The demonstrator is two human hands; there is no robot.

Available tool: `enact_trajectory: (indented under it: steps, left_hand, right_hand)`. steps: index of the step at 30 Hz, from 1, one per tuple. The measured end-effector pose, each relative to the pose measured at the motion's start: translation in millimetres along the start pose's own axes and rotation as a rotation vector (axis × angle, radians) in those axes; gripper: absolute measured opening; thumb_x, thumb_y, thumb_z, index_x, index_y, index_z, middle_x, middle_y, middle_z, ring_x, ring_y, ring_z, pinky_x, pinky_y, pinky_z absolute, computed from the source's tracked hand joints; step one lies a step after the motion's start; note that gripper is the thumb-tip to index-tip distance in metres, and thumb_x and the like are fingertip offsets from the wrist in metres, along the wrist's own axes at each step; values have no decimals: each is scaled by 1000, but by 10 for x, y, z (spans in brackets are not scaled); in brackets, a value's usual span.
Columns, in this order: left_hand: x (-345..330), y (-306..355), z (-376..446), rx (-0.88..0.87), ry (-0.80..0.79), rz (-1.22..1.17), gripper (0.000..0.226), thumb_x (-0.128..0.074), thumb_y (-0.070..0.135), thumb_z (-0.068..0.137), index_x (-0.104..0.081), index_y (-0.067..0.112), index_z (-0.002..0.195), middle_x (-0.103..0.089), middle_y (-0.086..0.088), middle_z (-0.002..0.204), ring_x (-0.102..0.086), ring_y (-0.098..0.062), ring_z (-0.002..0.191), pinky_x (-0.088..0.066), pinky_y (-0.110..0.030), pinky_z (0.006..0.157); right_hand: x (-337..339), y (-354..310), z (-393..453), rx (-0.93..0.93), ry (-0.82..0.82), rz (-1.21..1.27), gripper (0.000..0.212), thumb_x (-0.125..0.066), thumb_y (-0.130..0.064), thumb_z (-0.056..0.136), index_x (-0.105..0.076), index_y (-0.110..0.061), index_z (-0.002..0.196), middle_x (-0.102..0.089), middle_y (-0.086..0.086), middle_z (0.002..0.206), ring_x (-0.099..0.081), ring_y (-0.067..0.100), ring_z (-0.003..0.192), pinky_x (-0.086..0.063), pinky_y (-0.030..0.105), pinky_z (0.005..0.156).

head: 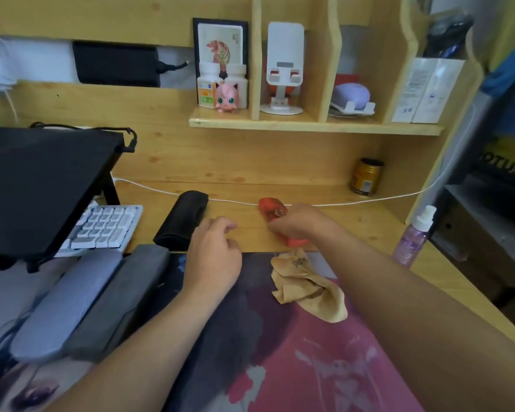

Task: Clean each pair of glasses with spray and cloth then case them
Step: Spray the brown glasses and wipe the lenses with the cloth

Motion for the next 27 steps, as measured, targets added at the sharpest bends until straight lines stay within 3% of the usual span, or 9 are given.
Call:
enact_trajectory:
  steps: [3,5,7,9,12,15,19,24,27]
  left_hand:
    - [13,52,-26,104,-13,-265,30,-51,2,97,-66,18,117,-63,4,114,-65,-15,99,-54,-35,94]
    - [-36,139,-112,320,-174,-729,18,-53,16,104,-65,18,118,-69,-4,113,-73,-19,90,-60,-39,88]
    - [-109,263,-232,495,-350,-1078,25,-54,33,105,-67,14,115,-73,-7,105,-71,-19,81,-60,-35,76]
    - [-93,293,-283,547,-387,-1099,27,-58,37,102,-69,13,107,-72,-6,93,-71,-16,76,-56,-30,68]
    - [37,192,-259,562,-303,-1100,26,-64,27,99,-64,6,115,-67,-17,100,-71,-25,85,-61,-39,74]
    - [148,159,-339,539,-330,-1121,32,-63,27,100,-58,6,123,-71,-19,102,-74,-30,94,-61,-46,77]
    - [191,144,-457,553,-337,-1116,31,-63,29,100,-62,7,122,-71,-19,120,-75,-30,101,-62,-46,81]
    - [169,88,-461,637,-367,-1116,42,-65,32,97,-63,1,127,-71,-23,120,-74,-30,104,-62,-42,82]
    - [144,55,-454,668,-372,-1127,34,-67,33,95,-70,6,115,-75,-14,95,-75,-23,86,-60,-38,73]
  right_hand:
    - [118,-56,-149,41,119,98,47,-68,-47,70,-65,-12,102,-65,11,104,-67,26,83,-49,29,64]
    - [44,-61,-474,186,240,166,55,-75,-42,70,-53,-14,113,-51,7,115,-62,28,94,-51,35,76]
    - [-179,-118,-900,370,290,93,56,-77,-36,77,-42,-18,117,-42,4,117,-58,30,98,-51,43,84]
    - [-406,-149,-1140,532,287,27,54,-71,-38,86,-40,-21,126,-42,1,121,-58,31,104,-50,47,88]
    - [-525,-87,-1175,684,56,382,52,-60,-39,98,-41,-34,146,-55,-8,132,-57,10,111,-49,39,100]
    - [-575,-25,-1220,607,-186,822,48,-53,-31,104,-43,-34,150,-64,1,130,-67,10,96,-60,39,86]
    - [-658,-122,-1292,583,-289,946,39,-49,-29,106,-47,-54,136,-67,-4,110,-68,14,85,-60,40,79]
    - [-692,-122,-1303,579,-319,918,40,-40,-27,109,-46,-31,149,-66,1,102,-66,15,83,-58,40,74]
    - [-697,-98,-1300,534,-356,972,36,-38,-26,109,-53,-27,142,-71,2,100,-69,19,87,-59,41,74]
Point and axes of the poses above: each hand's wrist, its own z-axis towards the middle knuckle, its own x-axis out of the back of the hand, y = z × x, the point moved 5 cm from there along z, towards the middle knuckle
